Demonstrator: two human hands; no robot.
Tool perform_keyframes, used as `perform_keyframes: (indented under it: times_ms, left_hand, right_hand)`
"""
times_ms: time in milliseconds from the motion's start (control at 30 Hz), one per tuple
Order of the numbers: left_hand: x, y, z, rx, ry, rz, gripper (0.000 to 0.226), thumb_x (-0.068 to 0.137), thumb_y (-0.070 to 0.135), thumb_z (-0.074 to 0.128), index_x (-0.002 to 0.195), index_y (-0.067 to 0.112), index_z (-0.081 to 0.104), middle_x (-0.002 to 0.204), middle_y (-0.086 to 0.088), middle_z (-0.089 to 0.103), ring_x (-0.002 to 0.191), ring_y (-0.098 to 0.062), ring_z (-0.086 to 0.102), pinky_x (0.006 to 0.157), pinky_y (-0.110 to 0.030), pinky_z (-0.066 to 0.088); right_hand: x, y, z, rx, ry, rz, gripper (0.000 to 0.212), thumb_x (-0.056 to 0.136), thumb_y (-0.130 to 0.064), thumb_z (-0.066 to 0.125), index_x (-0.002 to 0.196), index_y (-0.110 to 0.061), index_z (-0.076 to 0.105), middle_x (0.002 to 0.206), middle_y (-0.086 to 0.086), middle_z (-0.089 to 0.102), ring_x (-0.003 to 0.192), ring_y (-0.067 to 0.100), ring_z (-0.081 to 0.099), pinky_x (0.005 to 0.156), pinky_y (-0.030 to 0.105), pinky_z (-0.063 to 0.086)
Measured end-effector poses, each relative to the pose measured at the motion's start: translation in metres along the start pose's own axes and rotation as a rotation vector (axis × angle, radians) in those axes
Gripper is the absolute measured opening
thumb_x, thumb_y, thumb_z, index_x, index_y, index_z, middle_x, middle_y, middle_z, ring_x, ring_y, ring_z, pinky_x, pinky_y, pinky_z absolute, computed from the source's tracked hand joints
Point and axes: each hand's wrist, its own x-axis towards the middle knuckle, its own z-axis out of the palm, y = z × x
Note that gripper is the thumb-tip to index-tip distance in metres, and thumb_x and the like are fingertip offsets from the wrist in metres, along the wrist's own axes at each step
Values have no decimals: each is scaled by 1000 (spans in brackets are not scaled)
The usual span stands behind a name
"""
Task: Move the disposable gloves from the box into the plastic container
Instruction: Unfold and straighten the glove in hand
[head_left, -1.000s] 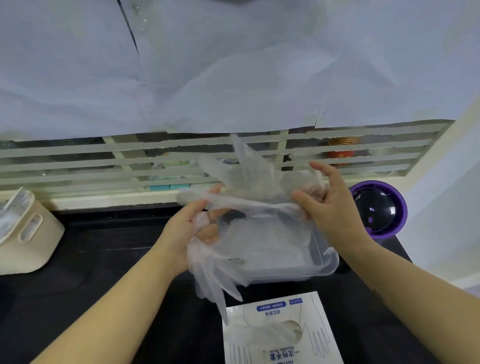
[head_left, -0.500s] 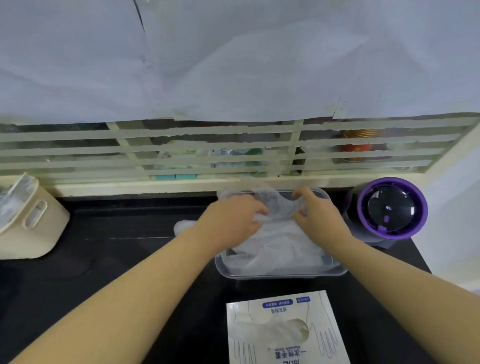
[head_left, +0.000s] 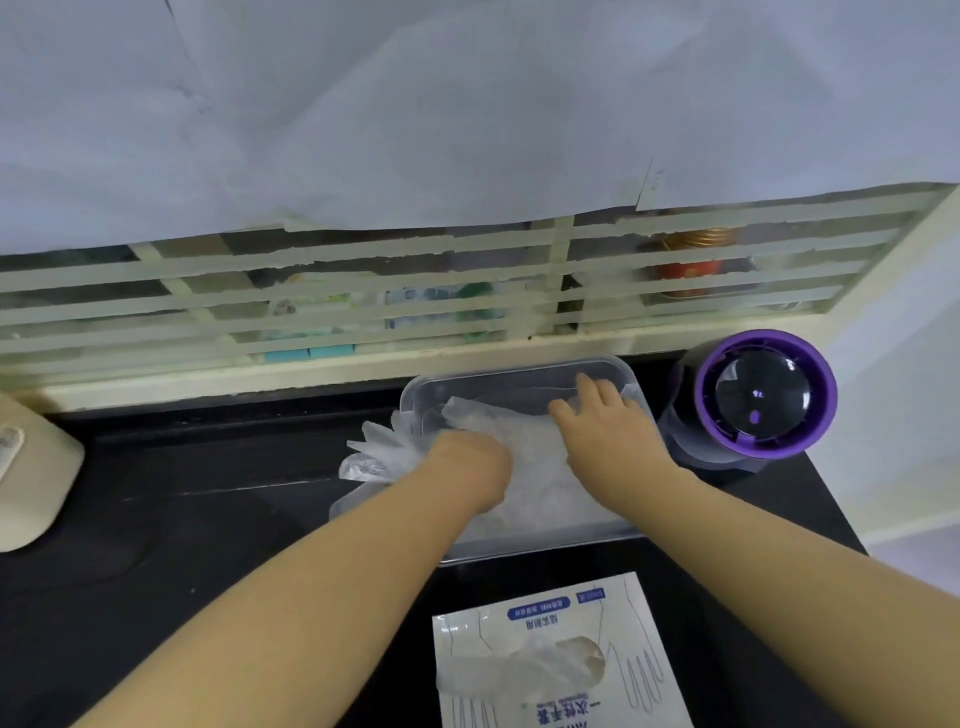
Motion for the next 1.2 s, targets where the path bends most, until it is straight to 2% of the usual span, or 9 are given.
perform_keyframes:
  times_ms: [100,200,300,433,567,733,833,1033,1200]
  left_hand:
    - [5,1,3,3,-41,1,27,101,24,45,116,14,64,110,-2,62,102,-21,55,84,-30,41]
    - [7,4,3,-13,-44,-13,25,100,21,44,114,15,64,114,-2,63,107,-21,56,81,-29,37]
    - [8,3,2,-80,-57,11,32,102,26,41,124,15,60,123,-3,61,116,-23,54,87,-30,37]
    - [7,-3,2,-88,-105,2,33,100,30,47,125,14,61,131,-2,56,123,-23,49,103,-32,39]
    - [-3,-1,2,-68,-71,-36,28,100,26,49,123,13,60,127,-3,59,117,-22,54,90,-29,42]
    - [-10,12,-2,-128,289,-16,52,97,32,56,140,12,36,141,-9,44,125,-27,50,83,-33,41]
    - [-3,14,7,-35,171,-49,85,91,48,60,151,9,14,155,-15,20,137,-30,37,96,-36,42]
    - [7,15,18,84,7,-111,92,94,31,61,154,10,-6,159,-24,-1,145,-35,21,104,-40,38]
    - [-16,5,-1,-37,54,-45,82,90,49,61,150,9,22,153,-17,27,132,-29,41,92,-35,42]
  right_hand:
    - [2,-7,-4,20,86,-130,42,92,-16,56,133,-12,47,141,14,38,126,31,39,97,38,38]
    - [13,-21,7,199,-204,-213,44,94,-17,56,136,-13,44,132,9,45,114,29,51,87,36,44]
    - [24,-21,24,318,-409,-183,66,90,-21,64,146,-18,29,140,10,34,119,31,49,94,39,45]
    - [32,-15,36,320,-444,-170,86,86,-25,68,152,-22,12,153,8,16,132,32,36,105,40,39]
    - [34,-16,40,288,-479,-171,90,86,-27,69,153,-24,8,157,7,4,134,33,30,106,43,39]
    - [33,-20,35,252,-502,-166,89,86,-30,68,152,-18,10,156,9,3,129,32,36,100,42,44]
    - [35,-20,31,181,-563,-109,99,85,-37,70,153,-16,2,157,14,0,130,35,38,102,42,43]
    - [30,-12,28,163,-687,19,108,88,-44,63,150,-14,-20,155,24,-19,141,38,25,110,39,34]
    - [22,-5,7,289,-651,-6,96,86,-41,68,153,-15,6,153,15,21,126,32,45,98,37,45]
